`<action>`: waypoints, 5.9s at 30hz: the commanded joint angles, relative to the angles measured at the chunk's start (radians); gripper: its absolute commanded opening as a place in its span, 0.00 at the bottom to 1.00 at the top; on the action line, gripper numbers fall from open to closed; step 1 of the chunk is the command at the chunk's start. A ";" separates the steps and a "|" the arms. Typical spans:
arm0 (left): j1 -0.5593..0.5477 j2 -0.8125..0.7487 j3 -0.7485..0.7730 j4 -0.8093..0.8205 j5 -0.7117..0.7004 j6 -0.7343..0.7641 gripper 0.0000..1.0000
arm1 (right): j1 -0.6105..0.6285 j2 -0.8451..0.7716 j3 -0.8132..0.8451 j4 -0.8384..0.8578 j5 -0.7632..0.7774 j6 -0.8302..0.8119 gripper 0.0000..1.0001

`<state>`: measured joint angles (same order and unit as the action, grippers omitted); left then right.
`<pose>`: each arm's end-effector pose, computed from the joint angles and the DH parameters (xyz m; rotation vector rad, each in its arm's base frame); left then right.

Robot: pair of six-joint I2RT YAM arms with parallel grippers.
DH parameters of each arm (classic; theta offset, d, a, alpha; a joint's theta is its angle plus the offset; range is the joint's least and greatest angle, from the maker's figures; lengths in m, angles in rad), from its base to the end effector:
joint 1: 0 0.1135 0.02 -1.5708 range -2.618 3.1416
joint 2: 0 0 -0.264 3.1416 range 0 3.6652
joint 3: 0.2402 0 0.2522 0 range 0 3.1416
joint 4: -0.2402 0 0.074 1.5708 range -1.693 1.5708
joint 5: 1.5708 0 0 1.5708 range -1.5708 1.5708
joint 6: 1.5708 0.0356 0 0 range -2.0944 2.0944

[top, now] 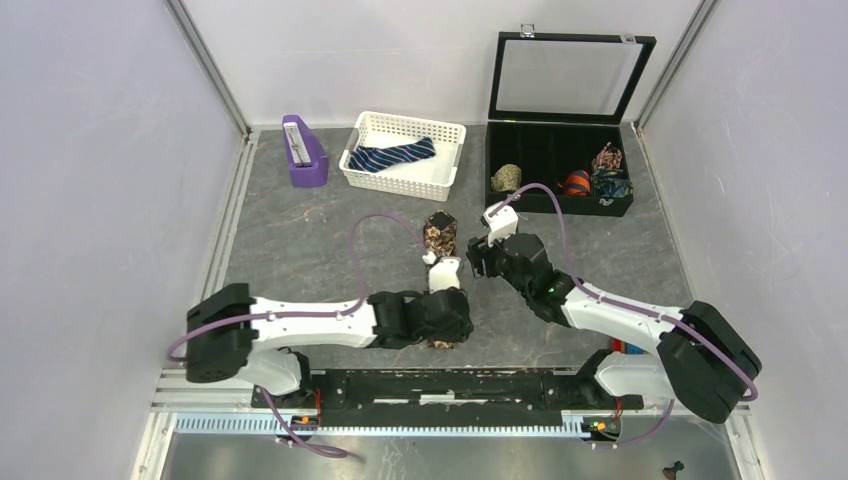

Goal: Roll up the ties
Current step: Flatten out the tie at the center of the board.

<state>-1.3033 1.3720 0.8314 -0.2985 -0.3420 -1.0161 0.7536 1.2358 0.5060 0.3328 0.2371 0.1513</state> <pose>0.0857 -0.2675 0.2177 0.1909 2.4571 -0.6939 0.1924 0.1690 0.2022 -0.4347 1.9251 0.3613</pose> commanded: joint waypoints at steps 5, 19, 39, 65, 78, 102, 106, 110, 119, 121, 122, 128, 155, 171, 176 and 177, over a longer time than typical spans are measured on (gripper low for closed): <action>-0.024 0.264 0.127 0.163 0.059 -0.068 0.40 | -0.048 -0.052 -0.011 -0.016 0.011 -0.005 0.69; 0.078 0.126 -0.152 -0.035 -0.089 -0.152 0.40 | -0.089 -0.103 -0.065 0.006 -0.044 -0.004 0.68; 0.457 -0.163 -0.373 -0.034 -0.242 0.049 0.40 | -0.102 0.430 0.353 0.114 -0.329 0.054 0.61; 0.647 -0.132 -0.329 0.137 -0.051 0.236 0.37 | -0.179 0.524 0.092 0.211 -0.413 0.176 0.50; 0.389 -0.170 -0.281 0.126 0.007 0.263 0.40 | -0.180 0.148 -0.135 -0.007 -0.197 0.114 0.55; 0.330 -0.645 0.029 -0.508 -0.102 0.389 1.00 | -0.271 0.206 0.059 -0.017 -0.310 0.211 0.58; 0.328 -0.789 0.008 -0.563 -0.154 0.388 1.00 | -0.289 0.242 0.059 0.008 -0.324 0.207 0.57; 0.328 -0.875 0.007 -0.547 -0.125 0.411 1.00 | -0.305 0.268 0.057 0.028 -0.362 0.218 0.47; 0.328 -0.925 0.058 -0.644 -0.200 0.429 1.00 | -0.307 0.232 0.112 -0.049 -0.369 0.174 0.11; 0.328 -0.925 0.057 -0.639 -0.198 0.433 1.00 | -0.308 0.220 0.144 -0.087 -0.375 0.156 0.11; 0.328 -0.924 0.057 -0.639 -0.199 0.434 1.00 | -0.308 0.216 0.164 -0.111 -0.378 0.146 0.11; 0.328 -0.922 0.055 -0.639 -0.198 0.436 1.00 | -0.306 0.180 0.258 -0.213 -0.382 0.133 0.11; 0.342 -1.157 0.049 -0.653 -0.287 0.392 1.00 | 0.214 0.643 1.278 -0.401 -0.457 0.424 0.00; 0.358 -1.362 0.034 -0.660 -0.328 0.356 1.00 | 0.365 1.111 1.438 -0.035 -0.332 0.769 0.00; 0.359 -1.363 0.033 -0.660 -0.326 0.356 1.00 | 0.390 1.203 1.442 0.085 -0.298 0.837 0.10; 0.358 -1.362 0.032 -0.660 -0.326 0.356 1.00 | 0.395 1.219 1.455 0.097 -0.286 0.837 0.21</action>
<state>-0.9493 0.0174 0.8612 -0.9516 -0.6502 -0.6376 1.1313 2.4149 1.9053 0.2699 -0.1081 0.9176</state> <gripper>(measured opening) 0.995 0.123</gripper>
